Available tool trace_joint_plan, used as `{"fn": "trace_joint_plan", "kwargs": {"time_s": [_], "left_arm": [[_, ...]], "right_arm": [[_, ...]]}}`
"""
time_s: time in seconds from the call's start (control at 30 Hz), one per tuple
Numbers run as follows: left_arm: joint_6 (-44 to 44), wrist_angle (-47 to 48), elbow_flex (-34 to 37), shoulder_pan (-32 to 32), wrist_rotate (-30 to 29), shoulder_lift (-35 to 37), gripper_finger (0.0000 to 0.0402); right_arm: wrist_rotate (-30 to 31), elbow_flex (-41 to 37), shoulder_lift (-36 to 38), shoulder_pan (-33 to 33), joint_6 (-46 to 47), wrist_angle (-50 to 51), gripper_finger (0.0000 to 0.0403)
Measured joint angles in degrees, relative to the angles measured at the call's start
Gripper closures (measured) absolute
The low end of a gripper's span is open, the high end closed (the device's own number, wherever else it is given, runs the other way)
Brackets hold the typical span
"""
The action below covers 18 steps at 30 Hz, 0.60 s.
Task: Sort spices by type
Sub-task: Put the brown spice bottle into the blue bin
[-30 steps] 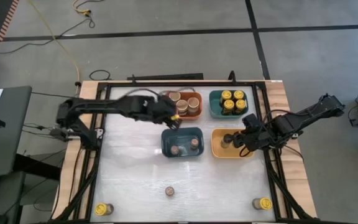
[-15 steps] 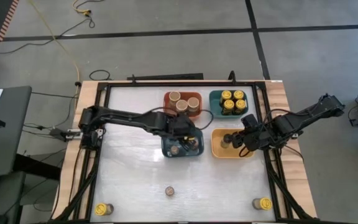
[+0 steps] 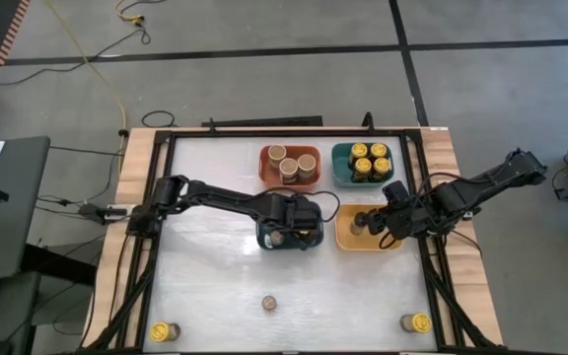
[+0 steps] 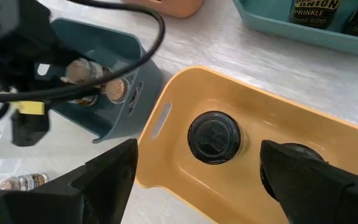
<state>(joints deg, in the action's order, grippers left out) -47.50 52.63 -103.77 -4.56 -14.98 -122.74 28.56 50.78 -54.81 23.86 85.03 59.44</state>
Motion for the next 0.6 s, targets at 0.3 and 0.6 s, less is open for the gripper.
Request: {"fn": "trace_joint_plan", "kwargs": {"time_s": [0.3, 0.6], "left_arm": [[-3.3, 0.7, 0.0, 0.2, 0.2, -0.3, 0.0195], [-5.9, 0.4, 0.0, 0.2, 0.1, -0.3, 0.0189]], "right_arm": [[0.0, 0.0, 0.0, 0.0, 0.0, 0.0, 0.0038], [0.0, 0.0, 0.0, 0.0, -0.1, 0.0, 0.0038]]}}
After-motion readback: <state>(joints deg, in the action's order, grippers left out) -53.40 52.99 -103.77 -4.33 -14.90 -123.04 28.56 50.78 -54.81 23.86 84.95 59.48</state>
